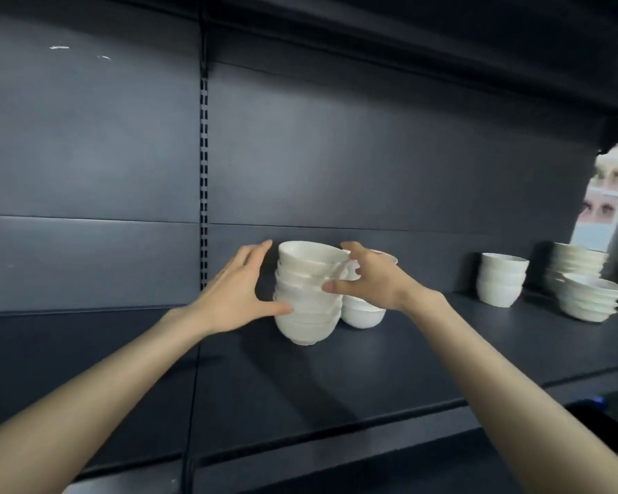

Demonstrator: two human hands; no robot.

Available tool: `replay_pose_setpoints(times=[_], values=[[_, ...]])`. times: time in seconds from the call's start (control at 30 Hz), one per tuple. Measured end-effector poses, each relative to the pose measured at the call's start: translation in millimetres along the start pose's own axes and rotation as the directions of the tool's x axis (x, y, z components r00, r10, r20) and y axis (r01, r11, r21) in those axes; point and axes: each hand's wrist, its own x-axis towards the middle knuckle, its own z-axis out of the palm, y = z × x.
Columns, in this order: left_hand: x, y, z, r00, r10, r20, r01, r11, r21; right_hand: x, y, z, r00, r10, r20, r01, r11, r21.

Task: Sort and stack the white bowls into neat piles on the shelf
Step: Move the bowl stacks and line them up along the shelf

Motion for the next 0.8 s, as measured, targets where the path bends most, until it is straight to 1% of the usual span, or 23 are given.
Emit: replay_pose_setpoints(times=[0.1, 0.17, 0.23, 0.3, 0.47, 0.6, 0.7, 0.8], values=[[-3, -4, 27, 0.99, -0.142, -0.005, 0.14, 0.979, -0.147, 10, 21, 9, 0.999, -0.054, -0.003, 0.054, 0.987, 0.151], [-2, -5, 44, 0.972, -0.232, 0.032, 0.233, 0.942, -0.242, 14, 31, 16, 0.997, -0.08, -0.022, 0.083, 0.966, 0.246], [0, -4, 58, 0.953, -0.288, 0.099, 0.304, 0.896, -0.322, 17, 39, 23, 0.996, -0.075, -0.048, 0.087, 0.941, 0.327], [4, -3, 71, 0.939, -0.312, 0.145, 0.344, 0.849, -0.401, 21, 46, 30, 0.995, -0.061, -0.079, 0.088, 0.913, 0.399], [13, 4, 87, 0.939, -0.304, 0.161, 0.342, 0.771, -0.538, 33, 62, 44, 0.994, -0.042, -0.1, 0.087, 0.859, 0.504], [23, 1, 95, 0.947, -0.278, 0.161, 0.319, 0.76, -0.567, 42, 69, 55, 0.996, -0.059, -0.062, 0.085, 0.786, 0.612], [28, -4, 101, 0.949, -0.269, 0.163, 0.313, 0.752, -0.58, 48, 71, 59, 0.998, -0.057, -0.04, 0.069, 0.746, 0.662], [30, -10, 104, 0.941, -0.288, 0.179, 0.336, 0.724, -0.603, 52, 72, 64, 0.998, -0.048, -0.037, 0.06, 0.717, 0.695]])
